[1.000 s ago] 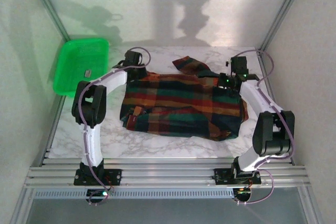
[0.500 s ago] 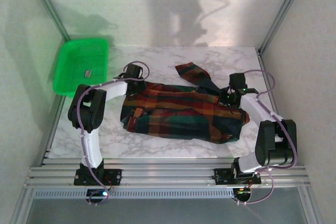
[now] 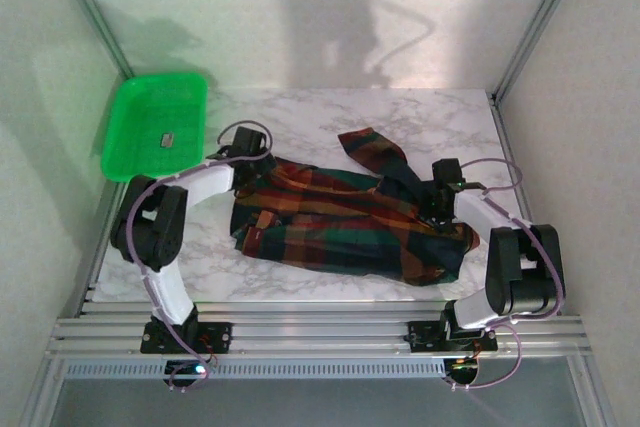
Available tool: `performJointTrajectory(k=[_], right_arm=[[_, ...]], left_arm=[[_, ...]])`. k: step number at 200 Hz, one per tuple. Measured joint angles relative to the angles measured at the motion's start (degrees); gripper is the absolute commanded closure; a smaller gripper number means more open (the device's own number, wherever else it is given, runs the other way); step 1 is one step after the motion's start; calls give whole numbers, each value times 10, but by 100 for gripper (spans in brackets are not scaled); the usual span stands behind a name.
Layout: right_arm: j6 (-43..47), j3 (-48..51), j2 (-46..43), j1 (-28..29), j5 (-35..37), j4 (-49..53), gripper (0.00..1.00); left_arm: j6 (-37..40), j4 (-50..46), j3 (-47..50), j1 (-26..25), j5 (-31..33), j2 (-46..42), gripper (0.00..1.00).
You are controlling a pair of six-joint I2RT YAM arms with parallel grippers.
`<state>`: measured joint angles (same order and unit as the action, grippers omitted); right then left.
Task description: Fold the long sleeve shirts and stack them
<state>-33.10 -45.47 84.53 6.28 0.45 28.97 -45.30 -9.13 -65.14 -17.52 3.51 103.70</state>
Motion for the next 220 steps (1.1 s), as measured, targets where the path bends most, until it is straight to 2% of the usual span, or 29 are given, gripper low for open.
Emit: performJointTrajectory(k=[29,49,66,89,124,165,198,220], right_arm=[[18,0,-44,0,0,16,38],[42,-9,-97,0,0,33,33],[69,-34,-123,0,-6,44,32],[105,-73,-122,1,-31,49,32],[144,-108,-59,7,-61,51,32],[148,-111,19,26,-65,58,34],[150,-123,54,49,-50,72,35],[149,-139,83,56,-34,84,37]], left_arm=[[17,-27,-80,1,5,-17,12],[58,-42,-156,0,-15,-9,12],[107,-60,-212,-3,-43,10,13],[182,-113,-286,-18,-74,66,20],[275,-212,-340,-34,-86,177,25],[330,-309,-423,-30,-90,282,30],[357,-330,-453,-29,-129,293,35],[366,-324,-422,-26,-173,282,38]])
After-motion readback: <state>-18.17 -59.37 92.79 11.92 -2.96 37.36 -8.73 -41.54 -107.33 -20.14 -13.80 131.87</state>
